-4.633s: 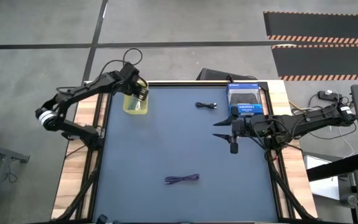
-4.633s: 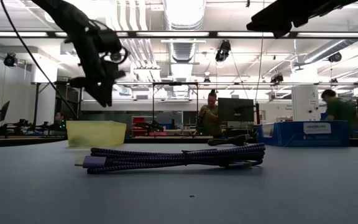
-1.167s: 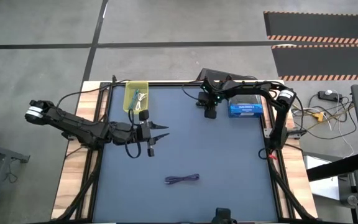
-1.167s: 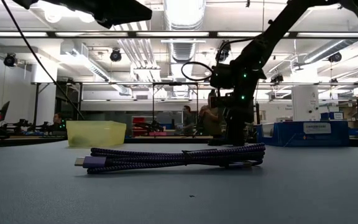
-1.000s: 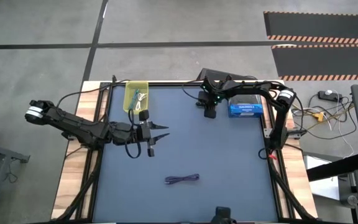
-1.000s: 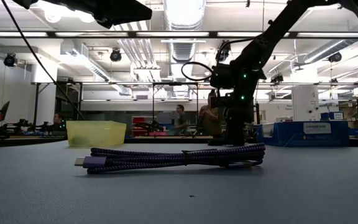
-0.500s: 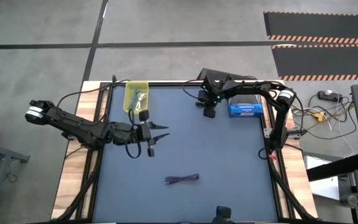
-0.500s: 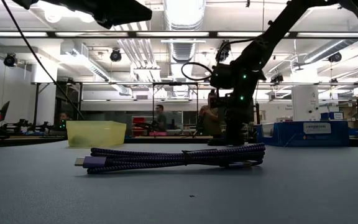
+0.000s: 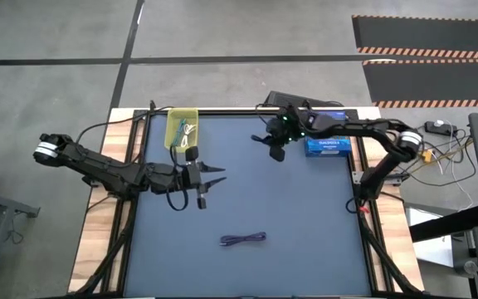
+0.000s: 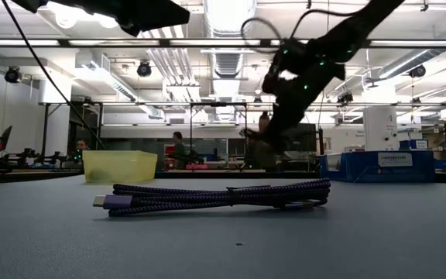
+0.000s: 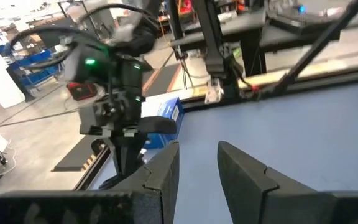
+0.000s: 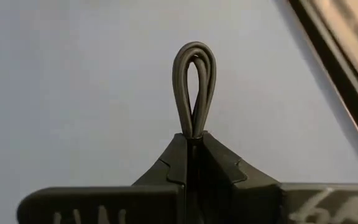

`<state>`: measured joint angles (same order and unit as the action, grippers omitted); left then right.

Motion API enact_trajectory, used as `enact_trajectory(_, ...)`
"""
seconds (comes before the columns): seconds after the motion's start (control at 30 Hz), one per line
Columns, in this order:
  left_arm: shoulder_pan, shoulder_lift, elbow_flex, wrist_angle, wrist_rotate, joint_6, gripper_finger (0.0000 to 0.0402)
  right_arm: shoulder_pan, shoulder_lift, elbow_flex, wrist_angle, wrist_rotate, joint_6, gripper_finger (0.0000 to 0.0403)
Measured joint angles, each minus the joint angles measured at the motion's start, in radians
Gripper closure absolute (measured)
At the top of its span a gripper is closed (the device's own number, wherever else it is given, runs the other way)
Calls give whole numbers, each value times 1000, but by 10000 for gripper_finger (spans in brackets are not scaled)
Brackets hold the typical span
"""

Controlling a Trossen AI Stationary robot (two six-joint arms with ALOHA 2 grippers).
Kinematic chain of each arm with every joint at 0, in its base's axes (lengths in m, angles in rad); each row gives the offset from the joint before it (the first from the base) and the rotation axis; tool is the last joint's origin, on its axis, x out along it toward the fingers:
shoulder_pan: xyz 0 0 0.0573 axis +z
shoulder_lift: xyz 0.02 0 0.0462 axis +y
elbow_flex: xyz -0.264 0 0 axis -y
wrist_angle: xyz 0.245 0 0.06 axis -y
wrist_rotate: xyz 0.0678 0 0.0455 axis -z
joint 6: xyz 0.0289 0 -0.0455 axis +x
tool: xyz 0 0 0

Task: Pick and place USB-C Cables
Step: Put the black charger cable into the yellow bin

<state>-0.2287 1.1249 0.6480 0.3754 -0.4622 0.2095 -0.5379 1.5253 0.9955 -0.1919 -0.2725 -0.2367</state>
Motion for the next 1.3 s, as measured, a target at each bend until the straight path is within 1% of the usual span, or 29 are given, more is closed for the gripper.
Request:
enact_trajectory(0.1, 0, 0, 0, 16, 0, -20, 308, 43, -67, -109, 200, -33, 92, 389)
enact_trajectory(0.2, 0, 0, -1, 17, 0, -20, 308, 111, -121, -231, 478, -50, 183, 389)
enact_trajectory(0.3, 0, 0, -2, 21, 0, -22, 308, 174, -152, -337, 722, -45, 237, 390)
enact_trajectory(0.47, 0, 1, -3, 72, 0, -49, 308, 262, -163, -448, 1102, -40, 313, 390)
enact_trajectory(0.6, 1, 19, -13, 135, 2, -83, 308, 327, -150, -506, 1312, -8, 328, 390)
enact_trajectory(0.67, 1, 48, -18, 184, 1, -102, 308, 356, -143, -519, 1366, 8, 329, 390)
enact_trajectory(0.77, 2, 109, -18, 266, 2, -130, 308, 393, -133, -523, 1391, 12, 325, 390)
enact_trajectory(0.93, 2, 257, -18, 488, 2, -152, 308, 440, -120, -509, 1432, 12, 312, 390)
enact_trajectory(1.17, 6, 437, -1, 802, 4, -152, 308, 462, -115, -497, 1439, 12, 293, 390)
enact_trajectory(1.3, 7, 515, 31, 928, 4, -152, 308, 462, -115, -497, 1432, 12, 289, 390)
